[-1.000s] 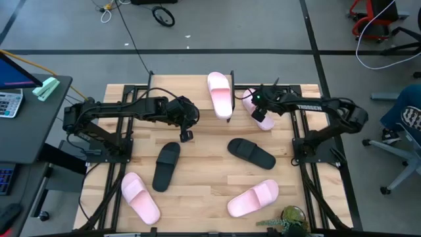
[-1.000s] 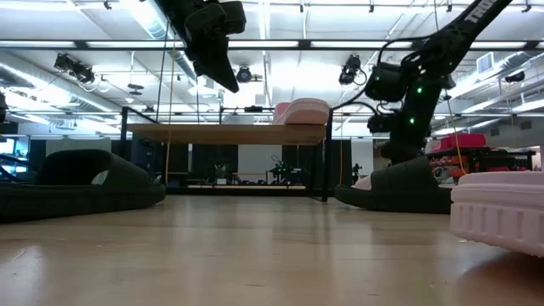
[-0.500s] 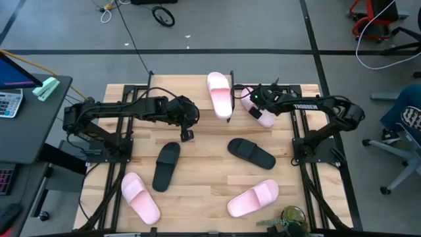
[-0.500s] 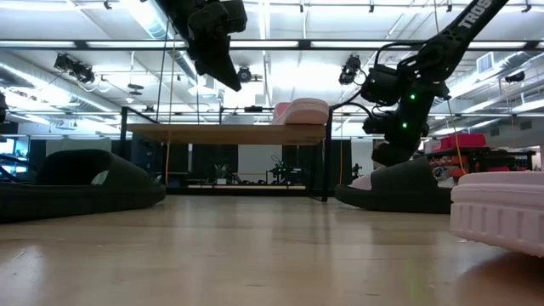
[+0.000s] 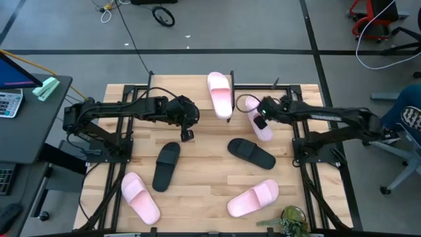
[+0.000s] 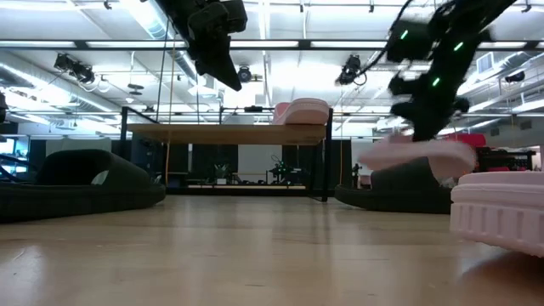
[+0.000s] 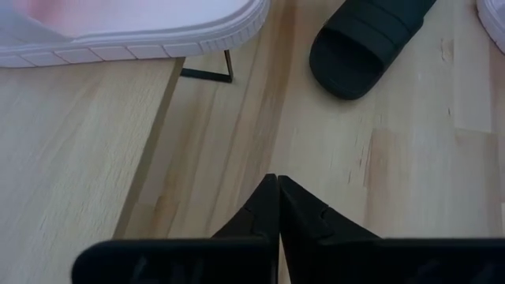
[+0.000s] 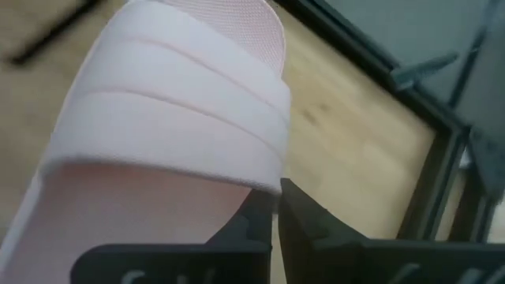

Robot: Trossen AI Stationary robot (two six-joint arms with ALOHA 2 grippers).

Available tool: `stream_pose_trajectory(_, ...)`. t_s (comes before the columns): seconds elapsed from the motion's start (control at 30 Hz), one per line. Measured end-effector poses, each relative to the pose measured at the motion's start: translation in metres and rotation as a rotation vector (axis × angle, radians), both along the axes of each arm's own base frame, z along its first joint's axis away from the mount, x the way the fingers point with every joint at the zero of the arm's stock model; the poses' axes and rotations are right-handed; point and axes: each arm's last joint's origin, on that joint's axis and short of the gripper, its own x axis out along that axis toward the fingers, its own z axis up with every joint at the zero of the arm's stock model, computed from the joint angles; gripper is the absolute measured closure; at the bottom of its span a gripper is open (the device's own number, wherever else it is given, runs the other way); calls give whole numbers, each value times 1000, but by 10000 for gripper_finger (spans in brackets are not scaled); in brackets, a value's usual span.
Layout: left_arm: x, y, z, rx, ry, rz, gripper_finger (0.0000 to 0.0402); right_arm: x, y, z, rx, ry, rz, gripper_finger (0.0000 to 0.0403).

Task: Pick and place slides into the shelf
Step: Put the pink slipper on the shelf

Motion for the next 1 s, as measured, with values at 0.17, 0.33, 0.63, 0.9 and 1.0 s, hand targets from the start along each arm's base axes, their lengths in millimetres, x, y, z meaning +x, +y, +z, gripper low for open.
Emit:
stream_pose_trajectory(0.17,0,0,0,0,0,0,385,-13,47,35,45,-241,83,396)
stream_pose_trajectory(0.33,-4,-1,5,2,-14,0,384,-8,84,62,32,-499,297,398)
stream_pose_trajectory(0.63,-45,-6,54,64,-202,35,389,48,112,101,-256,-894,535,398)
stream_pose_trajectory(0.9,-110,-8,113,182,-454,173,397,140,76,137,-467,-653,395,398)
stream_pose_trajectory(1.0,-125,-8,120,164,-491,210,389,177,61,152,-480,-516,373,398)
